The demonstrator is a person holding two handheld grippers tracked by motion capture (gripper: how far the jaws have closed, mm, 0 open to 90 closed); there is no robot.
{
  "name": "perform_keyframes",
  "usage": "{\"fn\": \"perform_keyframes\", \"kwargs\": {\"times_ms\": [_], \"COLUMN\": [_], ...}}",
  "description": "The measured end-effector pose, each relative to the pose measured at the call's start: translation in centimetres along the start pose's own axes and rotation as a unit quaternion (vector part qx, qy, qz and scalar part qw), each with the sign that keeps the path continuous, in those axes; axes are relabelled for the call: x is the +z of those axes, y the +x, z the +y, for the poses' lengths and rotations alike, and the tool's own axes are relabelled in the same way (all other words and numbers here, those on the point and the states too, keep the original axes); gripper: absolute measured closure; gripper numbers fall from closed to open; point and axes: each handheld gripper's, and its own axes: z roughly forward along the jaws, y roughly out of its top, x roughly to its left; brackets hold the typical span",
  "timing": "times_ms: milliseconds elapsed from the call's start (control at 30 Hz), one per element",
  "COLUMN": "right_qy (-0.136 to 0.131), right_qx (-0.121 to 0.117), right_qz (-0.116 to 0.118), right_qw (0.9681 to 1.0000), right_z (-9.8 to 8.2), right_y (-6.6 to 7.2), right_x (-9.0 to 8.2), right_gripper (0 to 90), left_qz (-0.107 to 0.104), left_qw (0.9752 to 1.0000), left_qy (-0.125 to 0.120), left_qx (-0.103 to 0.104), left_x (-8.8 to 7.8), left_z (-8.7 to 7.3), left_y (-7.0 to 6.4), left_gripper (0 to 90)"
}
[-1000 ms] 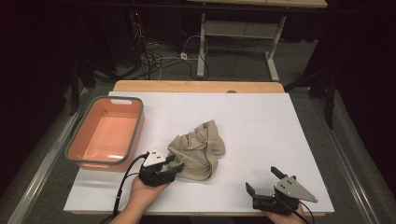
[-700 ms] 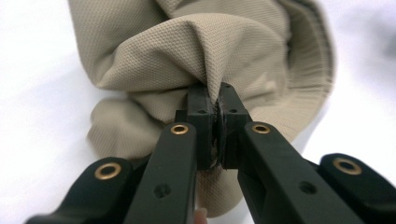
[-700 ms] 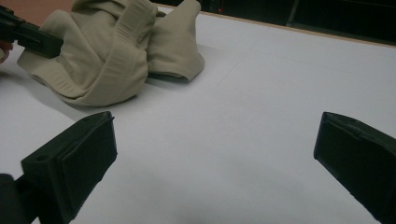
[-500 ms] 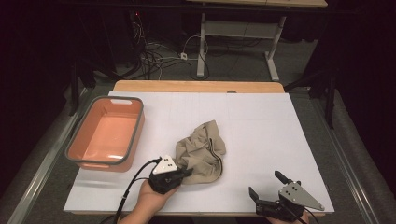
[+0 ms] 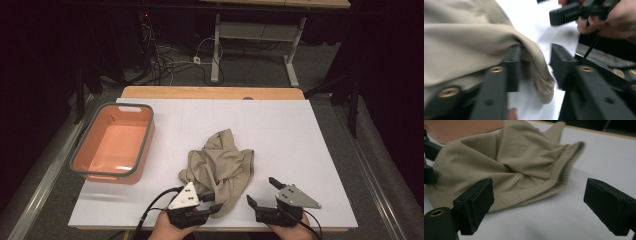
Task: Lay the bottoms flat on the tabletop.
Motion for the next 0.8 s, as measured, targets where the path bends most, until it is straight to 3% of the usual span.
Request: {"fn": "perform_keyframes", "kwargs": {"times_ms": [133,300,333,400,500,567,600,667,733,800], "right_qy": [0.034,0.072,0.077,0.084,0.115,0.127,0.133,0.152,0.155,0.153], "right_qx": [-0.006,-0.023,-0.024,-0.030,-0.040,-0.049,-0.049,-0.048,-0.070,-0.072], "right_qz": [0.040,0.087,0.096,0.109,0.125,0.114,0.110,0.112,0.100,0.106], "right_qw": [0.9986,0.9933,0.9921,0.9900,0.9847,0.9841,0.9837,0.9808,0.9803,0.9799], "right_z": [0.9,1.4,1.5,1.7,1.7,1.7,1.7,1.5,1.4,1.3], "right_y": [1.4,3.5,3.8,4.5,5.5,5.8,5.8,5.7,6.0,6.0], "right_x": [2.9,5.8,6.1,6.7,7.7,7.9,7.9,7.9,7.6,7.4], "right_gripper": [16.3,18.9,18.6,16.7,14.3,17.2,20.9,32.9,44.8,56.9], "left_qz": [0.047,0.107,0.114,0.116,0.116,0.117,0.120,0.105,0.101,0.097], "left_qw": [0.9984,0.9924,0.9913,0.9900,0.9895,0.9895,0.9894,0.9912,0.9920,0.9927], "left_qy": [-0.017,-0.011,-0.014,-0.015,-0.015,-0.013,-0.013,-0.009,-0.006,-0.011], "left_qx": [-0.028,-0.059,-0.065,-0.078,-0.085,-0.084,-0.081,-0.079,-0.077,-0.071], "left_x": [-3.2,-6.1,-6.5,-7.0,-7.0,-6.8,-6.6,-6.2,-6.0,-5.8], "left_z": [-1.4,-3.2,-3.5,-3.7,-3.8,-3.8,-3.9,-3.9,-3.9,-3.8], "left_y": [1.5,3.2,3.5,3.9,4.4,4.4,4.4,4.3,4.3,4.3], "left_gripper": [34.9,13.7,13.1,7.2,0.0,0.0,0.0,0.0,0.0,0.0]}}
